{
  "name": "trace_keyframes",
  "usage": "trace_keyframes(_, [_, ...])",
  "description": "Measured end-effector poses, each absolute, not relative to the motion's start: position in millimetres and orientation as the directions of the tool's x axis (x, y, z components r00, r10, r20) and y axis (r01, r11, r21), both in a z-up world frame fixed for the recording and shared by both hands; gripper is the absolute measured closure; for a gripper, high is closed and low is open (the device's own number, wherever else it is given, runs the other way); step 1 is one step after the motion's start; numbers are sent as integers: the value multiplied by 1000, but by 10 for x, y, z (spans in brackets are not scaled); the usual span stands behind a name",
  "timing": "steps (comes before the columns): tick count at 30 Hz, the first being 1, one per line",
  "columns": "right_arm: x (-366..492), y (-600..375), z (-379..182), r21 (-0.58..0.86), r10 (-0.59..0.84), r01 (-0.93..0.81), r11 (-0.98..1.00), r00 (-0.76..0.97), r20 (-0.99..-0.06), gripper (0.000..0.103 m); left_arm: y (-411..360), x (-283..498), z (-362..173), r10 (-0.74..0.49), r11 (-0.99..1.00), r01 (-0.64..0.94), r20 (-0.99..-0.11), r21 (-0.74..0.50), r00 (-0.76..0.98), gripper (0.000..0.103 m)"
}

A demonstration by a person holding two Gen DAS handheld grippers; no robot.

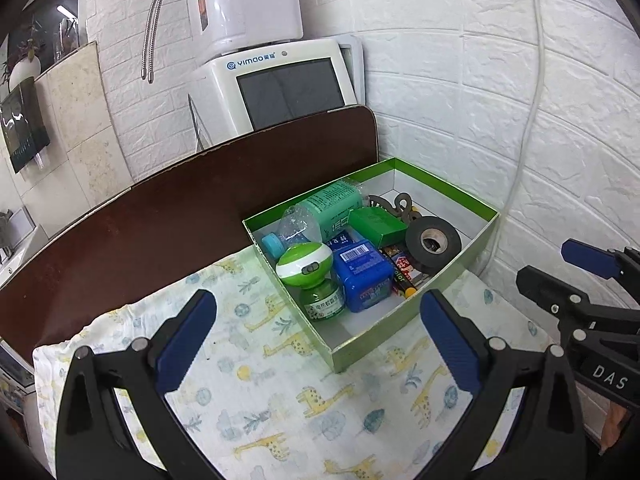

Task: Organize rigid objects

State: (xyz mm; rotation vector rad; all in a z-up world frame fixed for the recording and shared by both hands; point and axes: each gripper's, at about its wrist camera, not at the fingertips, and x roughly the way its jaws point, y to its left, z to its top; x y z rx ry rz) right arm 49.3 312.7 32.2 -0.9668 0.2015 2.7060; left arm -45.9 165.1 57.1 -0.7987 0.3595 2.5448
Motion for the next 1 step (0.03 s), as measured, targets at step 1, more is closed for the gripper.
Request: trace_keyframes(1, [496, 3125, 327, 41, 198, -289, -956, -745, -637, 36, 1655, -451, 578, 337, -865, -489, -589, 115, -735, 1])
